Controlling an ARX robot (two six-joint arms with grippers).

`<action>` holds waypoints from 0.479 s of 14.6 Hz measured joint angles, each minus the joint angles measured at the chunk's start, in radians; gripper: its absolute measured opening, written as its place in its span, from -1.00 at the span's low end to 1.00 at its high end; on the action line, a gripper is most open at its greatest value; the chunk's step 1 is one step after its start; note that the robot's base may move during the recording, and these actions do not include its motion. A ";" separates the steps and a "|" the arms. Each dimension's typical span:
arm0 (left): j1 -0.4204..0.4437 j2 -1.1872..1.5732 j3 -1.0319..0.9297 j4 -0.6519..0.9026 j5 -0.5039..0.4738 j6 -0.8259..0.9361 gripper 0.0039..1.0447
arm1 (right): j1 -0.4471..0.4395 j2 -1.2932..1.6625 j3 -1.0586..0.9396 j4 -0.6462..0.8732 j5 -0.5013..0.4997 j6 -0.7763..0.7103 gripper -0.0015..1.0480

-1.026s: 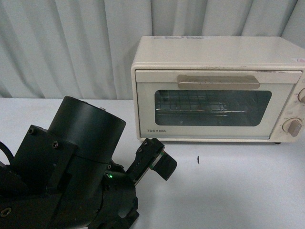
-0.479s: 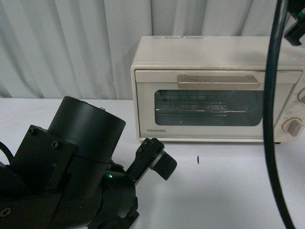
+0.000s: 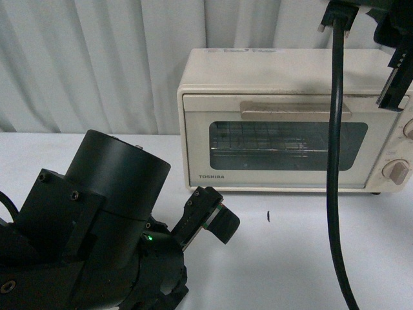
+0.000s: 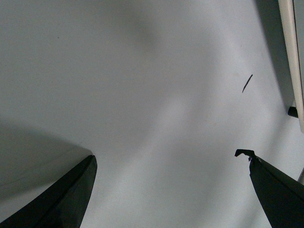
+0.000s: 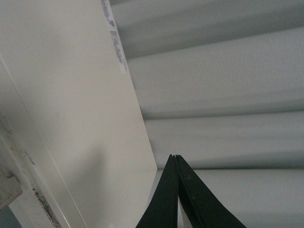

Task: Open oven

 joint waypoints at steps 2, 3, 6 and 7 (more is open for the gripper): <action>0.000 0.000 0.000 0.000 0.000 0.000 0.88 | 0.005 0.008 0.000 -0.025 -0.041 -0.078 -0.96; 0.000 0.000 0.000 0.000 0.000 0.000 0.88 | 0.008 0.013 -0.002 -0.042 -0.052 -0.102 -0.96; 0.000 0.000 0.000 0.000 0.000 0.000 0.88 | 0.018 0.019 -0.014 -0.113 -0.077 -0.129 -0.96; 0.000 0.000 0.000 0.000 0.000 0.000 0.88 | 0.024 0.019 -0.021 -0.134 -0.086 -0.129 -0.96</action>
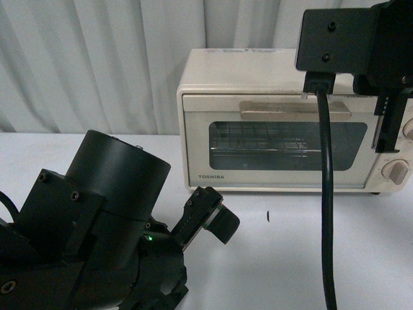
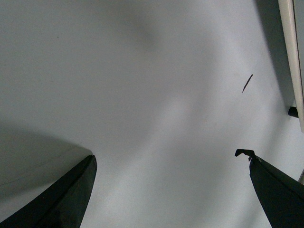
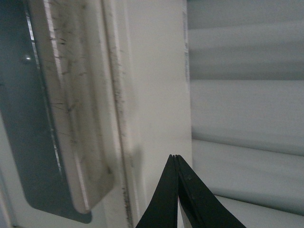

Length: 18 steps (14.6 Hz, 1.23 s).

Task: Open oven

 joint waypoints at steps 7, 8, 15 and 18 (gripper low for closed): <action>0.000 0.000 0.000 0.000 0.000 0.000 0.88 | 0.002 0.032 -0.037 -0.034 -0.030 -0.002 -0.96; 0.000 0.000 0.000 0.000 0.000 0.000 0.88 | -0.004 0.040 -0.037 -0.024 -0.033 -0.002 -0.96; 0.000 0.000 0.000 0.000 0.000 0.000 0.88 | -0.025 0.086 0.007 -0.043 -0.052 0.000 -0.96; 0.000 0.000 0.000 0.000 0.000 0.000 0.88 | -0.036 0.081 0.006 -0.069 -0.055 0.000 -0.96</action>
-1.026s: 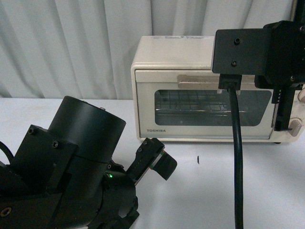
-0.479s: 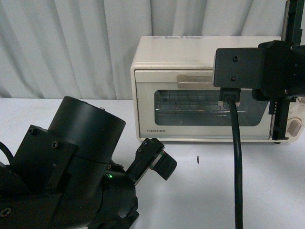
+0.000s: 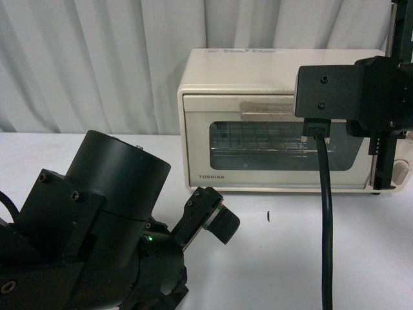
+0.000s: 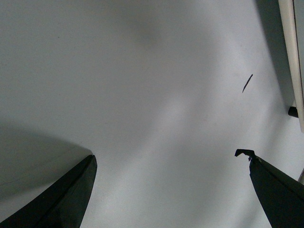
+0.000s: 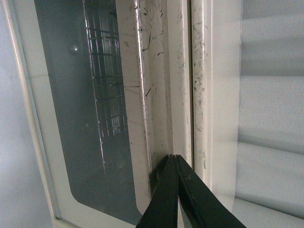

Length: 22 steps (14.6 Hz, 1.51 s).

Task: Open oven

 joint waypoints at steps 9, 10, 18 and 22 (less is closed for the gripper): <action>0.000 0.000 0.000 0.000 0.000 0.000 0.88 | -0.006 -0.043 -0.029 -0.076 -0.021 0.054 -0.96; 0.000 0.000 0.000 0.000 0.000 0.000 0.88 | -0.005 -0.051 -0.033 -0.095 -0.022 0.068 -0.96; 0.000 0.000 0.000 -0.001 0.000 0.000 0.88 | 0.041 -0.129 -0.067 -0.319 -0.091 0.216 -0.96; 0.000 0.000 0.000 0.000 0.000 0.000 0.88 | 0.060 -0.150 -0.079 -0.418 -0.134 0.284 -0.96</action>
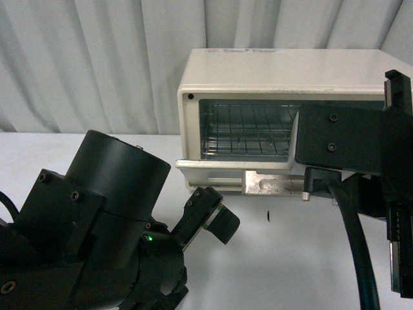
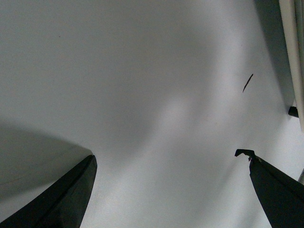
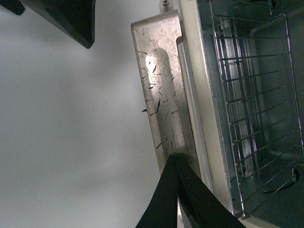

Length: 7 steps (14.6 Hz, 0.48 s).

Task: Open oven

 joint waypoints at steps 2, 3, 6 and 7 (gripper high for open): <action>0.000 0.000 0.000 0.000 0.000 0.000 0.88 | 0.000 -0.025 0.002 -0.040 -0.001 0.010 -0.96; 0.000 0.000 0.000 0.000 0.000 0.000 0.88 | 0.000 -0.037 0.004 -0.061 -0.010 0.014 -0.96; 0.000 0.000 0.000 0.000 0.000 0.004 0.88 | -0.001 -0.089 0.029 -0.094 -0.022 0.019 -0.96; 0.000 0.000 0.000 0.000 0.000 0.004 0.88 | -0.001 -0.103 0.040 -0.108 -0.028 0.019 -0.96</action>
